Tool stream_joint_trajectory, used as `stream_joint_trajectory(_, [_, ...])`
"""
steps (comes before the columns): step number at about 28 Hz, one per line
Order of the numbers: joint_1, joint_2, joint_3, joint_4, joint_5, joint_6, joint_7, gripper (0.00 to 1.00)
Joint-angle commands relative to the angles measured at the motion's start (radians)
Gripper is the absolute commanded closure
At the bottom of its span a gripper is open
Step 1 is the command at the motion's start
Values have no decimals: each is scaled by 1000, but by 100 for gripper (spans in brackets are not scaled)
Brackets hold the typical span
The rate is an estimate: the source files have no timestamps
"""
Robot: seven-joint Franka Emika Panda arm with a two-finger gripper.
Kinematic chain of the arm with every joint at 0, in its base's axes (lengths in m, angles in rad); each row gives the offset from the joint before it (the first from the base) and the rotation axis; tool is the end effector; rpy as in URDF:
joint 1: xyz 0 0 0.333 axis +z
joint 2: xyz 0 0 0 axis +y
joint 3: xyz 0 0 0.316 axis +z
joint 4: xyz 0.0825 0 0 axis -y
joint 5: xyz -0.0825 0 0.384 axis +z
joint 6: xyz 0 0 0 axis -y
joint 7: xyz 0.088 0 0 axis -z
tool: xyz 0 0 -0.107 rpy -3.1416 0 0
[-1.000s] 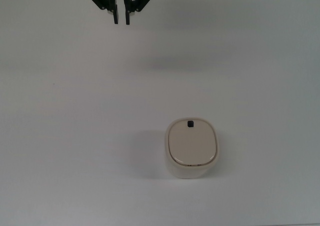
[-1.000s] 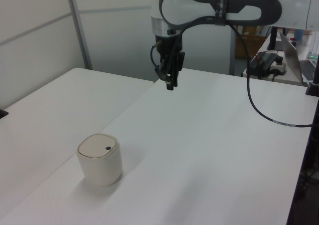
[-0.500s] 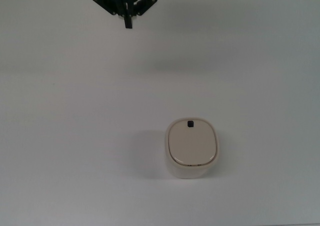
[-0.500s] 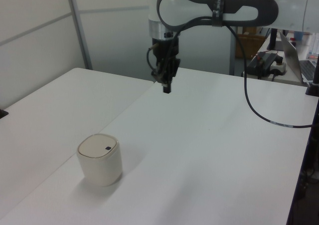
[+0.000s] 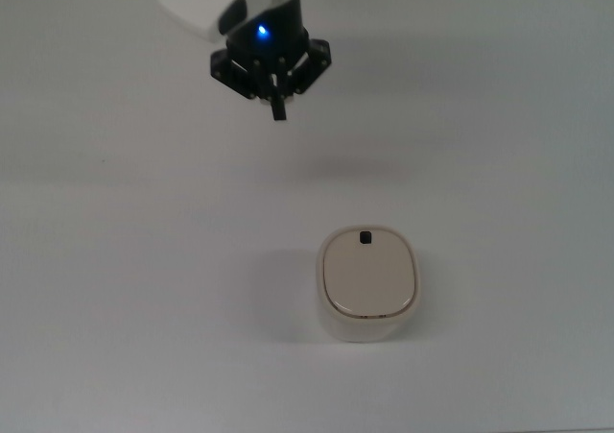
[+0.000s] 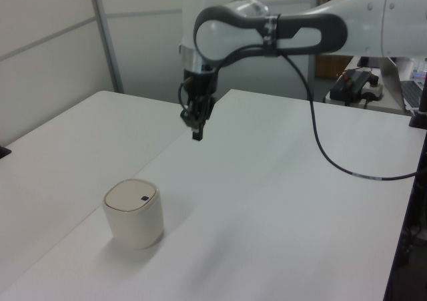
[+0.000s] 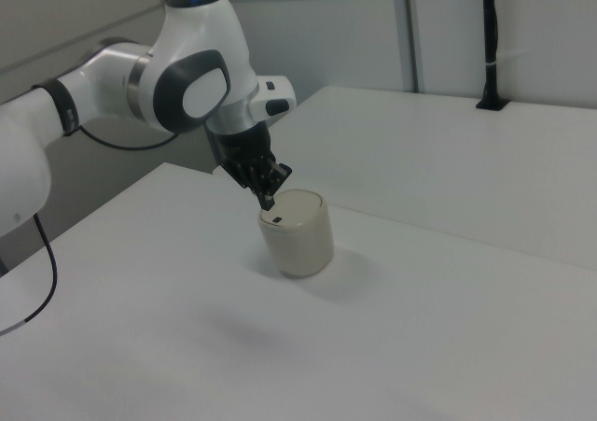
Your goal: Open the trash can
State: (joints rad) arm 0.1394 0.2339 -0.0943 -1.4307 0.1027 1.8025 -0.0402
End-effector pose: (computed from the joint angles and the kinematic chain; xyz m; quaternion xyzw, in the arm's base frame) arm 0.6438 0.0446 0.5744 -0.9961 -0.0362 -0.0692 0.0400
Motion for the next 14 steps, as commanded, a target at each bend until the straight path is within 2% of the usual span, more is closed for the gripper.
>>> stream_joint_trajectory(1, [22,38,16,-13,12,89,-37,100])
stream_joint_trajectory(8, [32,82,56,-16,-3,208,-26,100])
stream_joint_trajectory(14, [60,127,58,-19,-40,308,-23,100])
